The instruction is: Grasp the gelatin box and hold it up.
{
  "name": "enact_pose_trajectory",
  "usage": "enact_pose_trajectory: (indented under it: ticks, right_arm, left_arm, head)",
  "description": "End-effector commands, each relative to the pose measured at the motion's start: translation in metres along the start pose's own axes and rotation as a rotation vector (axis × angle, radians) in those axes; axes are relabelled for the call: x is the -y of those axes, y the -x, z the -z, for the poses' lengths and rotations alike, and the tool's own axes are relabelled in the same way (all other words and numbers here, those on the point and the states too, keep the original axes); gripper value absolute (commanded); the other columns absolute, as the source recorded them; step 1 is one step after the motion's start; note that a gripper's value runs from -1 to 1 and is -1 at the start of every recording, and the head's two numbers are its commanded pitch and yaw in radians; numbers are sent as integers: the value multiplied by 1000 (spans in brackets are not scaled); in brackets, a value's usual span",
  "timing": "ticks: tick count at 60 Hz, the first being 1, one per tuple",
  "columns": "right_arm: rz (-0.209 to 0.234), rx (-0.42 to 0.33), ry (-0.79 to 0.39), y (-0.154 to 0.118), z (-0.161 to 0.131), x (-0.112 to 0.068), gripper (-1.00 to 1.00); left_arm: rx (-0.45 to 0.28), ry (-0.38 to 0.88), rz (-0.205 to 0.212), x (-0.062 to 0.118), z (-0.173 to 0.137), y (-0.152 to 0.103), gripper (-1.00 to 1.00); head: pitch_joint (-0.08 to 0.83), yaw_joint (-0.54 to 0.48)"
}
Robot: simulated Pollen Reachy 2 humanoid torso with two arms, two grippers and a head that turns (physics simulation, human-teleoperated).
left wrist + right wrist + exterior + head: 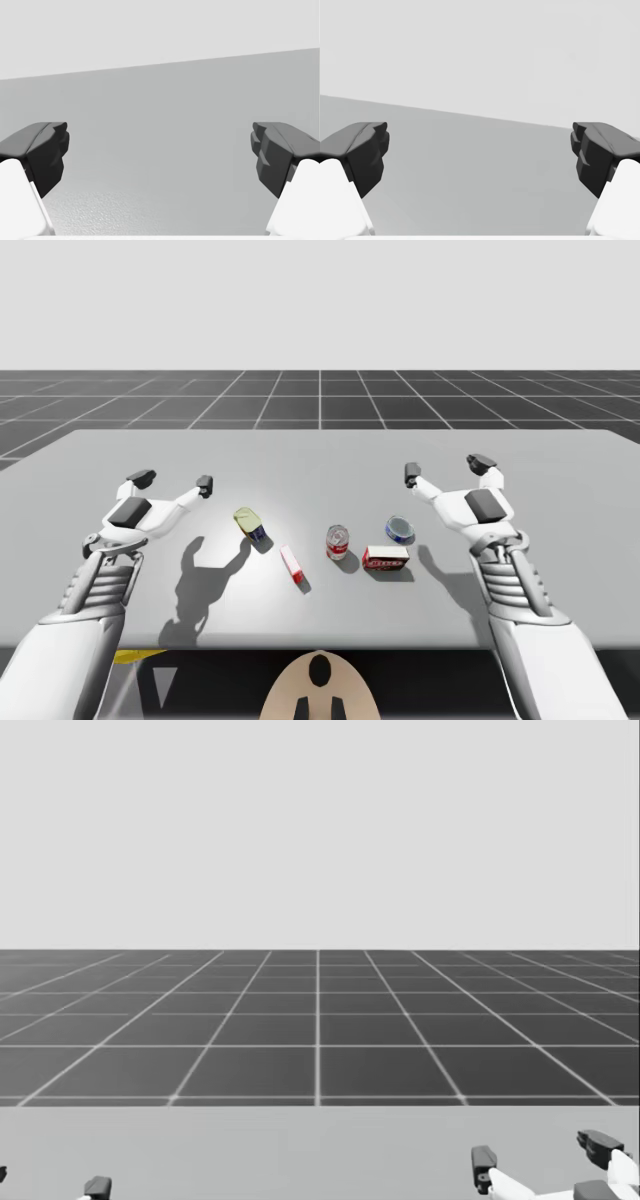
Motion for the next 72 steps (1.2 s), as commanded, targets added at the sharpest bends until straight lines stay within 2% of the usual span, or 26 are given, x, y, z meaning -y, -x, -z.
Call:
enact_pose_trajectory:
  ticks: [1, 4, 7, 14, 29, 37, 41, 51, 72]
  right_arm:
    - [-16, 27, 32, 1, -2, -3, -1000]
    - [-13, 23, 20, 1, -2, -3, -1000]
    - [8, 16, 10, 0, -1, -3, -1000]
    - [-3, -15, -12, 1, 1, -1, -1000]
    - [-33, -23, 9, 4, 3, -3, -1000]
    - [-46, -23, 13, 5, 3, -4, -1000]
    - [-70, -18, 20, 6, 3, -4, -1000]
    - [-72, -19, 23, 6, 3, -3, -1000]
    - [-80, -9, 35, 5, 2, -1, -1000]
  left_arm:
    - [0, 0, 6, 0, 0, 0, -1000]
    - [0, 0, 7, 0, 0, 0, -1000]
    - [0, 0, 7, 0, 0, 1, -1000]
    - [0, 0, 7, 0, 0, 1, -1000]
    - [-3, 9, 16, 2, 0, 2, -1000]
    - [-3, 11, 17, 2, 0, 2, -1000]
    - [-2, 14, 16, 3, 0, 2, -1000]
    - [-4, 20, 19, 5, 0, 2, -1000]
    - [-1, 29, 21, 8, -2, 1, -1000]
  head:
    - [3, -8]
    - [12, -9]
    - [31, -9]
    - [94, -4]
    - [345, -6]
    - [438, -3]
    - [488, 2]
    - [614, 34]
    - [742, 123]
